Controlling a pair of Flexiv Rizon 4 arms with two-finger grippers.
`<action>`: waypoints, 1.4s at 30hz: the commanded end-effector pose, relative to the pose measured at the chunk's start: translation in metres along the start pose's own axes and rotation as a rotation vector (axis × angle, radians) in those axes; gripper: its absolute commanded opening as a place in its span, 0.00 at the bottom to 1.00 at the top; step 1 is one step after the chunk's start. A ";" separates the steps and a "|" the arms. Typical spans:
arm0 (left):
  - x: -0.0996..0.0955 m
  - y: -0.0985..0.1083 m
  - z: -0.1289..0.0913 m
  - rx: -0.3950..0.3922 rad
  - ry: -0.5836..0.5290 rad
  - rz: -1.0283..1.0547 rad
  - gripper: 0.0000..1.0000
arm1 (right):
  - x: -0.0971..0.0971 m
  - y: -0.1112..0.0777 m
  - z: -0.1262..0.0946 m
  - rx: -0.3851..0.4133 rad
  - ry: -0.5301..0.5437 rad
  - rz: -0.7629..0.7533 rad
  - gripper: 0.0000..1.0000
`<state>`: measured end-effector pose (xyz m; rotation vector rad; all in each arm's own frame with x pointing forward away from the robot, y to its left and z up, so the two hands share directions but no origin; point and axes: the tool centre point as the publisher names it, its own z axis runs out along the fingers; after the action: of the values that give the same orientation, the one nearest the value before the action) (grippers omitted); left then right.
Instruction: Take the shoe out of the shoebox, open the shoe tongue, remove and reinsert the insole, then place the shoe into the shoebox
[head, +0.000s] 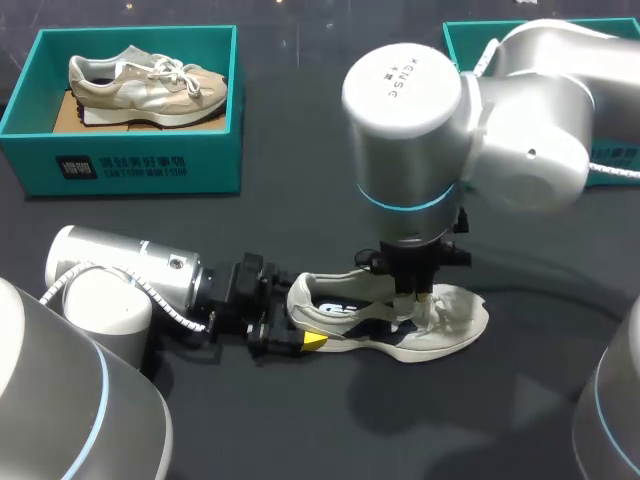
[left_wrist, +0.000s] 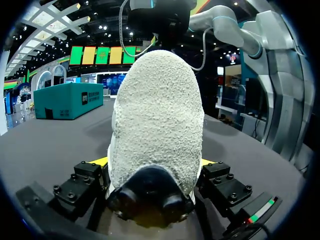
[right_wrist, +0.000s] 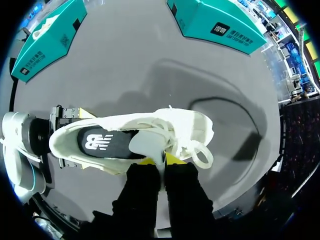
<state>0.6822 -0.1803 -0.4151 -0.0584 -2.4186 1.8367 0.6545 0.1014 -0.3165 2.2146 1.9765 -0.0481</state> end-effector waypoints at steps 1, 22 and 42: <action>0.002 0.003 -0.002 -0.001 -0.002 0.000 0.00 | -0.018 0.001 0.007 0.010 0.084 -0.023 0.00; 0.002 0.003 -0.002 -0.001 -0.002 0.000 0.00 | -0.032 0.015 0.029 0.089 0.123 -0.080 0.00; 0.002 0.003 -0.002 -0.001 -0.002 0.000 0.00 | -0.044 0.010 0.053 0.146 0.117 -0.034 0.27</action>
<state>0.6823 -0.1804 -0.4151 -0.0580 -2.4186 1.8367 0.6646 0.0498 -0.3579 2.3210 2.1371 -0.0744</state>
